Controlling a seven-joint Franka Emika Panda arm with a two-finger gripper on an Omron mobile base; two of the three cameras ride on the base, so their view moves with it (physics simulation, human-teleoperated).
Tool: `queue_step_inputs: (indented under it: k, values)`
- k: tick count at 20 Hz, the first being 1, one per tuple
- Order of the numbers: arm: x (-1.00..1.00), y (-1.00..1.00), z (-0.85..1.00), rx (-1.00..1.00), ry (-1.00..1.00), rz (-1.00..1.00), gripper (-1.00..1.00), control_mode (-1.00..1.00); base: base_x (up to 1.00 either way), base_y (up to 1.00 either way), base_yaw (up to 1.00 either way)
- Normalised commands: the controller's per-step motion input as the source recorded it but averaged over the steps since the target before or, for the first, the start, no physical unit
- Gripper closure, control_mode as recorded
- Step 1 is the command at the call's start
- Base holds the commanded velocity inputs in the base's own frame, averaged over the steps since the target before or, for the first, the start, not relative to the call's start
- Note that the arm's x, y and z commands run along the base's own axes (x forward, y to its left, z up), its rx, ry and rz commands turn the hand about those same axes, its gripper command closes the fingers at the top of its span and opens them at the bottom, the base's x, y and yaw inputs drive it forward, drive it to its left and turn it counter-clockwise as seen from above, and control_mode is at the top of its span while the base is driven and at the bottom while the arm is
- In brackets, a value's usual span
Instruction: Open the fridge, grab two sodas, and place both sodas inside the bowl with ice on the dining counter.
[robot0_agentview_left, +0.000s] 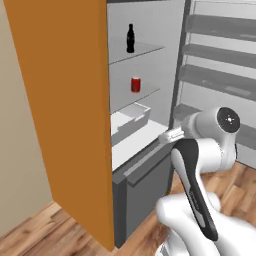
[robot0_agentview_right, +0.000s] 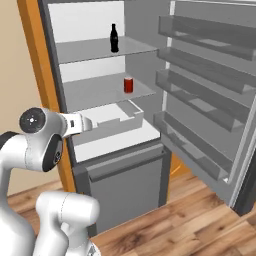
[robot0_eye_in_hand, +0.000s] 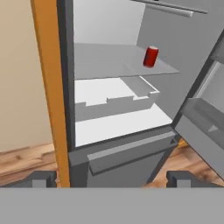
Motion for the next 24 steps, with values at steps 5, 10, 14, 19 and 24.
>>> queue_step_inputs:
  k: [5,10,14,19,24]
  values:
    - [0.0,0.0,0.0,0.0,0.0,0.0,-1.0,1.0,0.64,-0.45,0.18]
    - [0.0,0.0,0.0,0.0,0.0,0.0,-1.0,1.0,0.78,-0.03,0.29]
    - [0.0,0.0,0.0,0.0,0.0,0.0,-1.0,1.0,0.73,-0.07,0.36]
    - [0.0,0.0,0.0,0.0,0.0,0.0,-1.0,1.0,0.52,-0.25,0.29]
    - [0.0,0.0,0.0,0.0,0.0,0.0,-1.0,1.0,0.27,-0.38,0.2]
